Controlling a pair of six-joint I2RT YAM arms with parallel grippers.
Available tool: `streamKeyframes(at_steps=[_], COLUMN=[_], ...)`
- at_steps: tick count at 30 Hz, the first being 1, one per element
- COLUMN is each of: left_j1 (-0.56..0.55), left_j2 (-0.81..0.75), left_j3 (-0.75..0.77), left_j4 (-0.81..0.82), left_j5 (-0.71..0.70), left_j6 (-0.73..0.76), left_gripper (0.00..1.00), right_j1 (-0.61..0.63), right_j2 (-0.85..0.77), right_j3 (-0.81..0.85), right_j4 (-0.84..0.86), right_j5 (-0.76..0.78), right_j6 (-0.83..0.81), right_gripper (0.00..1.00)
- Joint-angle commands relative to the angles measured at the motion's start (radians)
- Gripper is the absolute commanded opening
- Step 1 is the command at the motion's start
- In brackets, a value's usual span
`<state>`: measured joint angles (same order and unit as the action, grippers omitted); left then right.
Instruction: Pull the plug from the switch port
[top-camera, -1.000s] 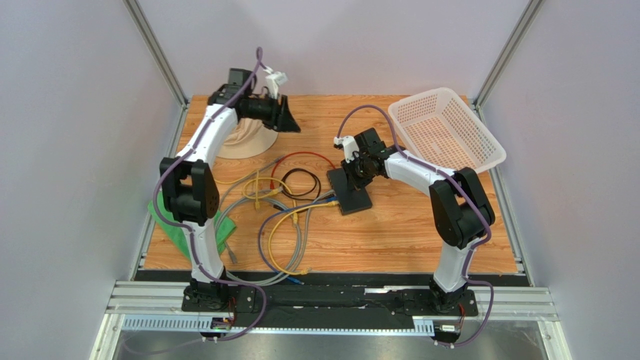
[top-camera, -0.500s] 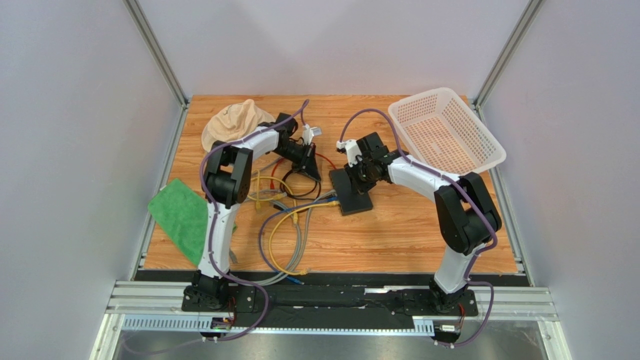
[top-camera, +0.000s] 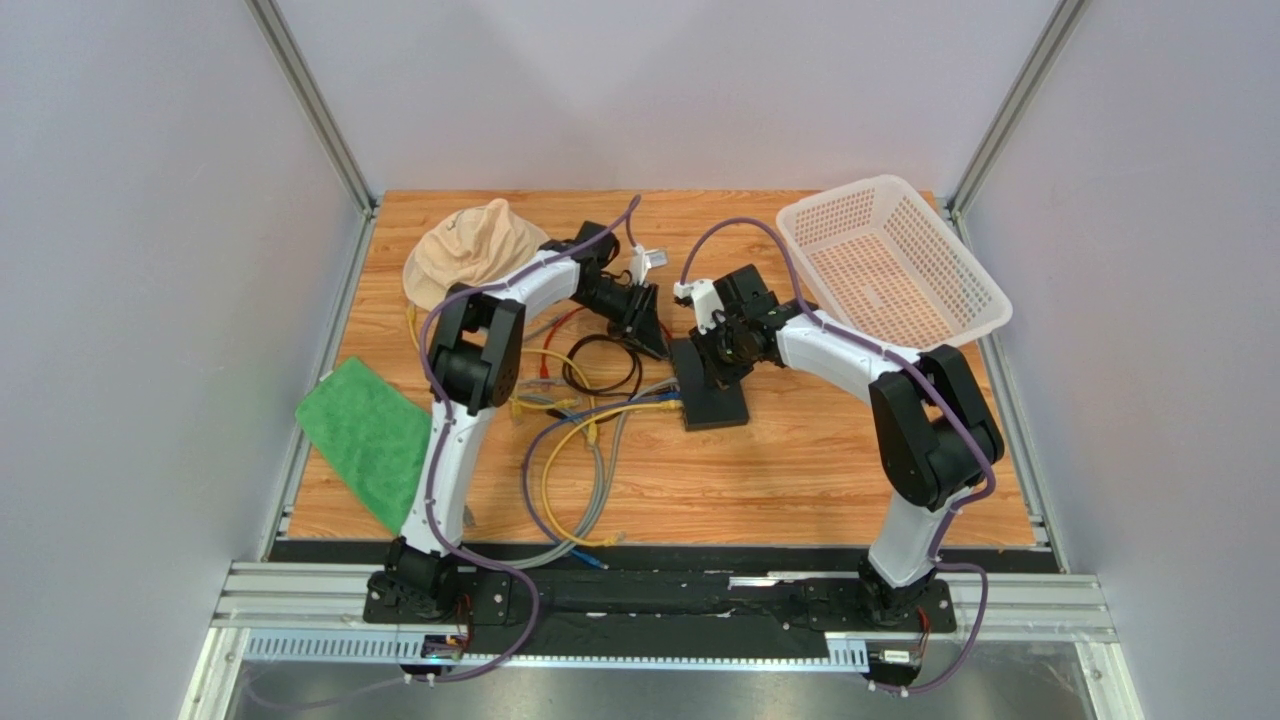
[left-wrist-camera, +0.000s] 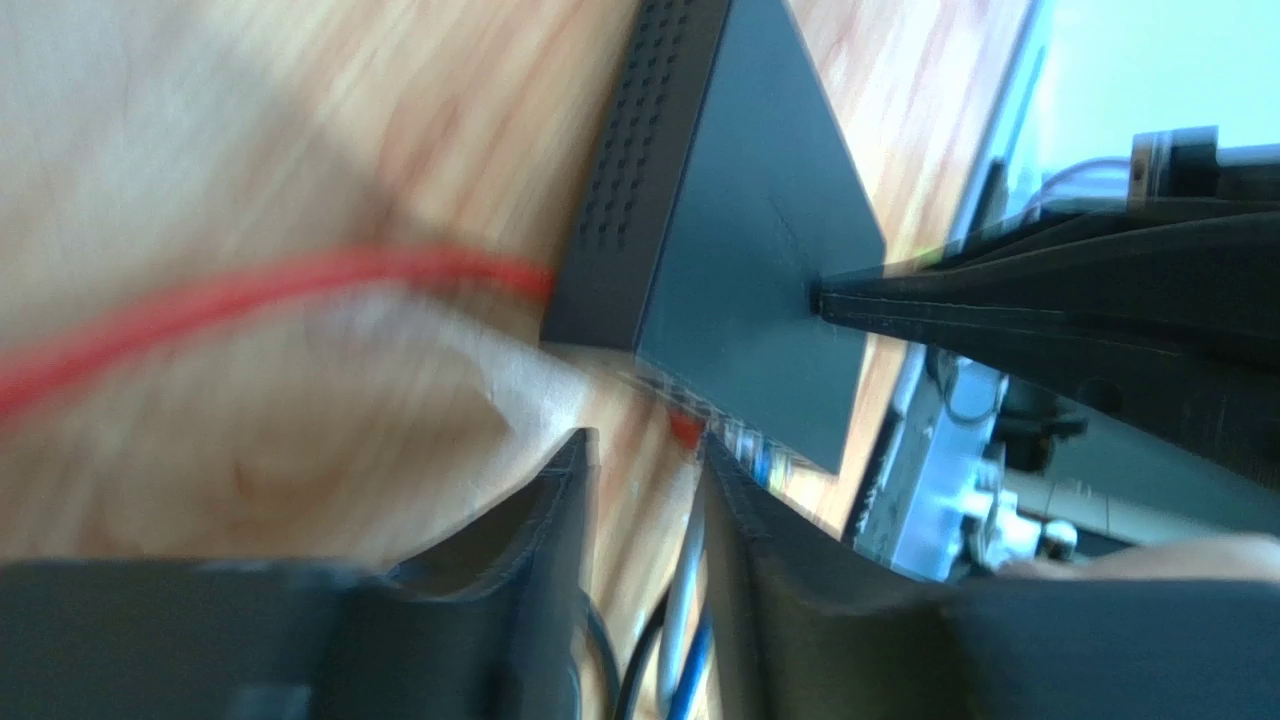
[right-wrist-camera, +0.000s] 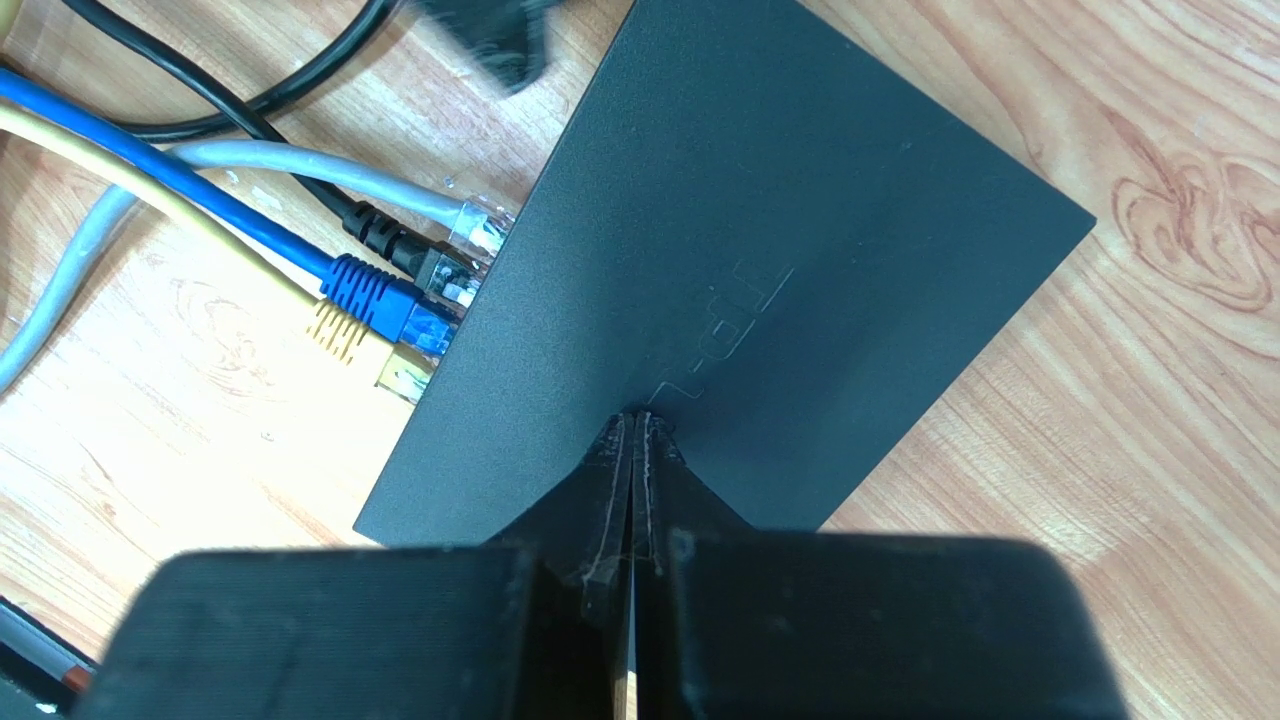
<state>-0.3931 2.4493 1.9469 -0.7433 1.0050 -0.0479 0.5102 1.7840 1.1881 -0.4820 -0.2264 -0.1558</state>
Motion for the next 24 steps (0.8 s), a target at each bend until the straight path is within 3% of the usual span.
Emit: streamKeyframes(at_steps=[1,2,9,24], left_j1=[0.048,0.049,0.040,-0.021], left_j2=[-0.139,-0.142,-0.055,0.007], left_j3=[-0.107,-0.129,-0.063,-0.019], left_j4=[0.077,0.085,-0.011,-0.085], left_j5=[0.116,0.138,0.176,0.161], left_j6=[-0.010,-0.012,0.020,0.109], left_gripper=[0.49,0.53,0.54,0.43], right_j1=[0.005,0.005,0.001,0.001], right_j2=[0.000,0.003,0.031,0.014], right_j3=[-0.015,-0.015,-0.005,-0.031], right_j4=[-0.012,-0.009,-0.017,-0.012], right_j5=[0.015,0.012,0.009,0.010], right_j6=[-0.021,-0.019,-0.018,-0.030], right_gripper=[0.00,0.00,0.00,0.00])
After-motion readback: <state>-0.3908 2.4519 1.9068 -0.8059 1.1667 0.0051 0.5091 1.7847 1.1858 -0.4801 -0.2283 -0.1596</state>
